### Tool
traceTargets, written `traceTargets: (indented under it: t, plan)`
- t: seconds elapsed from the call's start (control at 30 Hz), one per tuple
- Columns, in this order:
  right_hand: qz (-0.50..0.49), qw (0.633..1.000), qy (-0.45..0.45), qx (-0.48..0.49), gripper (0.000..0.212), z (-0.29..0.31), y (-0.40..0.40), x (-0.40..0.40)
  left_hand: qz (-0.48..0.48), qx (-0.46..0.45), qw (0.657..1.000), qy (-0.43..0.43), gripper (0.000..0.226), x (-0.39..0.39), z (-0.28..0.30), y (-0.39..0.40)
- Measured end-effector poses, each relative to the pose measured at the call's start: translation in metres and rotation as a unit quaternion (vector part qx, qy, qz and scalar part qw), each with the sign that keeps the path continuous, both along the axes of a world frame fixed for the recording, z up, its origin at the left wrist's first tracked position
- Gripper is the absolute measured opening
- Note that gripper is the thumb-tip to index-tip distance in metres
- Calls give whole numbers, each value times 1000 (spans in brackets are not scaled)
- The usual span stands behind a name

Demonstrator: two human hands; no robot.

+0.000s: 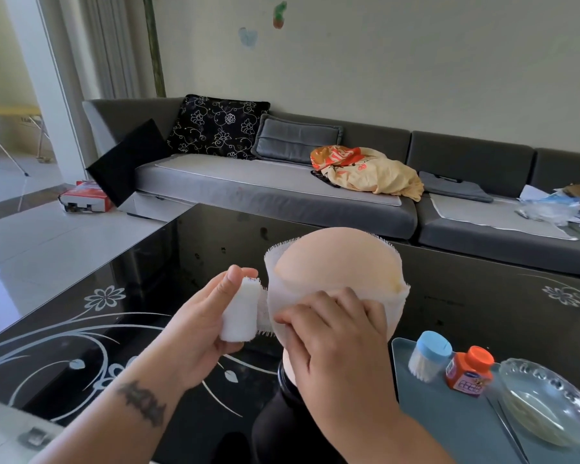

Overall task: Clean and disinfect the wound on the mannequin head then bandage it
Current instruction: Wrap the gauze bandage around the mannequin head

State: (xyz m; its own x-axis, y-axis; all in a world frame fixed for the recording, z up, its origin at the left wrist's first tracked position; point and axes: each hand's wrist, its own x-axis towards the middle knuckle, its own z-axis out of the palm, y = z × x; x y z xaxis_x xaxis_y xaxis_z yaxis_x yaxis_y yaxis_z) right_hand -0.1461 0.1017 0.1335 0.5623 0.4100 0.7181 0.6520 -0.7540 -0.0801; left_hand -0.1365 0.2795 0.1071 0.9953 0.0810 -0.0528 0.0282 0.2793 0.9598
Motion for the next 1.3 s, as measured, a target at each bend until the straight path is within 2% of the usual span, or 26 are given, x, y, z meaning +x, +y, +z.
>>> traceTargets:
  t: [0.13,0.23,0.4,0.53,0.63,0.83,1.1,1.2,1.3]
  plan:
    - [-29,998,-33,-35,12,0,4,7,-97,-54,994,-4,89,6,-5,8]
    - [-43,997,-51,-46,12,-2,6,12,-123,-26,992,-11,82,10,-4,12]
    - [-39,996,-72,-35,11,-5,6,18,-108,10,994,-11,73,17,-4,21]
    - [-32,996,-85,-23,17,-7,2,22,-83,0,996,-10,55,22,-3,28]
    - [-23,996,-87,-3,22,-7,-2,24,-77,10,997,-6,52,25,-1,33]
    - [-41,995,-48,76,53,-6,-13,25,-71,94,993,-7,74,33,0,37]
    - [-25,978,54,198,72,-9,-31,28,-12,134,991,12,66,49,0,50]
    - [-21,972,76,223,78,-10,-33,30,-2,152,988,18,52,56,0,54]
    - [-14,970,82,229,80,-10,-34,32,2,165,986,16,49,65,0,56]
